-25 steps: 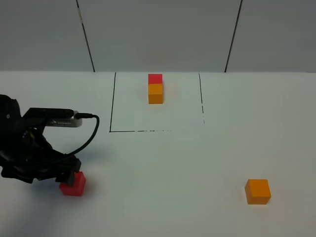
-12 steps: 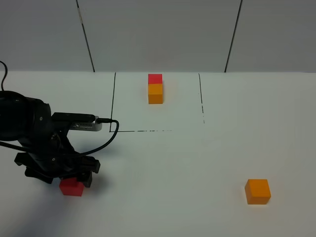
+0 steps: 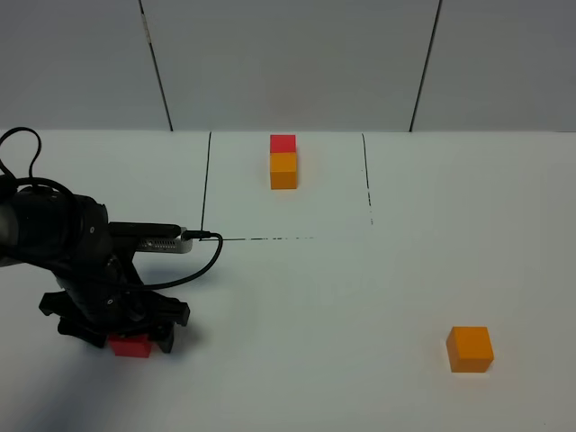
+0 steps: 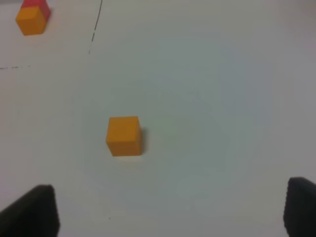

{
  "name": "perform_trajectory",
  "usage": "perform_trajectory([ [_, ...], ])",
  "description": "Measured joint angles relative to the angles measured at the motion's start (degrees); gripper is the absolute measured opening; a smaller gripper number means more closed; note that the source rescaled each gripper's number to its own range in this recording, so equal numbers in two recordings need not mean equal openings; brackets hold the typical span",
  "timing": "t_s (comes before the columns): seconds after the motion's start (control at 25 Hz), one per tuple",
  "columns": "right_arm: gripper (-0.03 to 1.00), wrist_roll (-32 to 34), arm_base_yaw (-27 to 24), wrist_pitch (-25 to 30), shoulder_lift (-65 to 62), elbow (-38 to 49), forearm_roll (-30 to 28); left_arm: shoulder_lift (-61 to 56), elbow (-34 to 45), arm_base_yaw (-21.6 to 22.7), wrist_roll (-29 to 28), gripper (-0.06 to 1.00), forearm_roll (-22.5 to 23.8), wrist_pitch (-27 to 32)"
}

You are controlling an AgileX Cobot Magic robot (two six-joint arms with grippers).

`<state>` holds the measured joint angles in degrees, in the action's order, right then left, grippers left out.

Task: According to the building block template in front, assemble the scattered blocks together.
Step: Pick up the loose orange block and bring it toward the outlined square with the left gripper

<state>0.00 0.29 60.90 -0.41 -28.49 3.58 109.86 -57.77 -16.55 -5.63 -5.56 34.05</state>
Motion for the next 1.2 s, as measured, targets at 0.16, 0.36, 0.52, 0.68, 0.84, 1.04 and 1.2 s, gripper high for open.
perform_trajectory([
  [0.16, 0.82, 0.00, 0.00, -0.02, 0.00, 0.00, 0.00, 0.00, 0.00, 0.00, 0.00, 0.45, -0.13, -0.35],
  [0.36, 0.81, 0.00, 0.00, -0.02, 0.00, 0.00, 0.00, 0.00, 0.00, 0.00, 0.00, 0.09, -0.47, 0.56],
  [0.52, 0.81, 0.00, 0.00, -0.02, 0.00, 0.00, 0.00, 0.00, 0.00, 0.00, -0.05, 0.00, -0.47, 0.95],
  [0.68, 0.81, 0.00, 0.00, -0.02, 0.00, 0.00, 0.00, 0.00, -0.25, 0.00, -0.05, 0.00, 0.02, 2.09],
  [0.84, 0.81, 0.00, 0.00, -0.02, 0.00, 0.00, 0.00, 0.05, -3.73, 0.00, -0.05, 0.00, 2.27, 6.17],
  [1.04, 0.81, 0.00, 0.00, -0.02, 0.00, 0.00, 0.00, 0.05, -9.73, 0.00, 0.83, 0.00, 2.83, 12.58],
  [1.2, 0.81, 0.00, 0.00, -0.02, 0.00, 0.00, 0.00, 0.07, -14.31, 0.00, 4.96, 0.00, 3.32, 18.67],
])
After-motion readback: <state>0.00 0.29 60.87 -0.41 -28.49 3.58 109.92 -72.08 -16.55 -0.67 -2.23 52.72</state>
